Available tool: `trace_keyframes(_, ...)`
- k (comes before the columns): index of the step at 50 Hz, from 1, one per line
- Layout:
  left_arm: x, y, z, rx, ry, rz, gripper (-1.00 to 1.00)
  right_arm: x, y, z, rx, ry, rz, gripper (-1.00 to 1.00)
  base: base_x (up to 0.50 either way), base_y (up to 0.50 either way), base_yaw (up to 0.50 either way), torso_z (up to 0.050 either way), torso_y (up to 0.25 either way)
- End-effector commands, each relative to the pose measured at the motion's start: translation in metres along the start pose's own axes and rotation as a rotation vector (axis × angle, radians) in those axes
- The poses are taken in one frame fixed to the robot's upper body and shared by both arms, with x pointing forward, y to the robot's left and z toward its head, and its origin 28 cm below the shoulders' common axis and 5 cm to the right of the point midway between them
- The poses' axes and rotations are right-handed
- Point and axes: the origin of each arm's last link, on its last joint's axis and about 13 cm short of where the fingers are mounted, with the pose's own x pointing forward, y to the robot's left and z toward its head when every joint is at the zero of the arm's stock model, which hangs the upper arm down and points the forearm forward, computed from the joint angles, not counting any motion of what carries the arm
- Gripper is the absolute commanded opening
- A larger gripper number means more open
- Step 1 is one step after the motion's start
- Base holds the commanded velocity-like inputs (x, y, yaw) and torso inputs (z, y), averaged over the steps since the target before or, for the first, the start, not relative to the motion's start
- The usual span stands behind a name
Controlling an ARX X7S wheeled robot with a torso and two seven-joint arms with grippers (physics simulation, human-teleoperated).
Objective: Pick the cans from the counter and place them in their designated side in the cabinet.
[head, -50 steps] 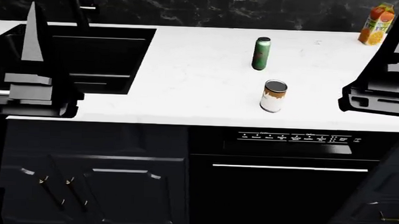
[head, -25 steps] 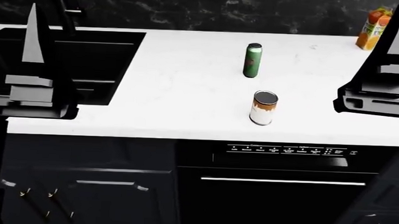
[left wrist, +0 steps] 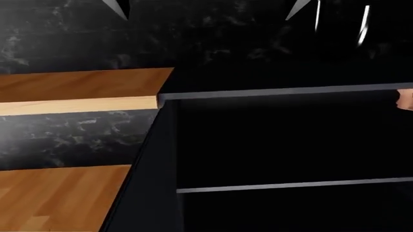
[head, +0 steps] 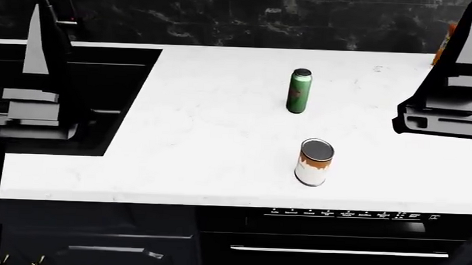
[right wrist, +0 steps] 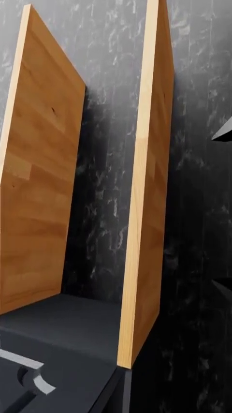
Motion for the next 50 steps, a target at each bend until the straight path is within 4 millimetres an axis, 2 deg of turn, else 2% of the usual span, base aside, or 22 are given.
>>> trace_keyframes(1,-0.001,0.001,-0.0002,0.0,0.001,0.003,1.0,-0.0002,0.0012,0.0002,-0.001,0.001,0.009,1.0,0.4,-0.07,0.0,0.0,0.0)
trace_keyframes(50,-0.0037,0.004,0.0015,-0.004,-0.005,0.013,1.0,-0.0013,0.003,0.0047,-0.01,0.001,0.019,1.0,0.39,-0.07,0.0,0.0,0.001)
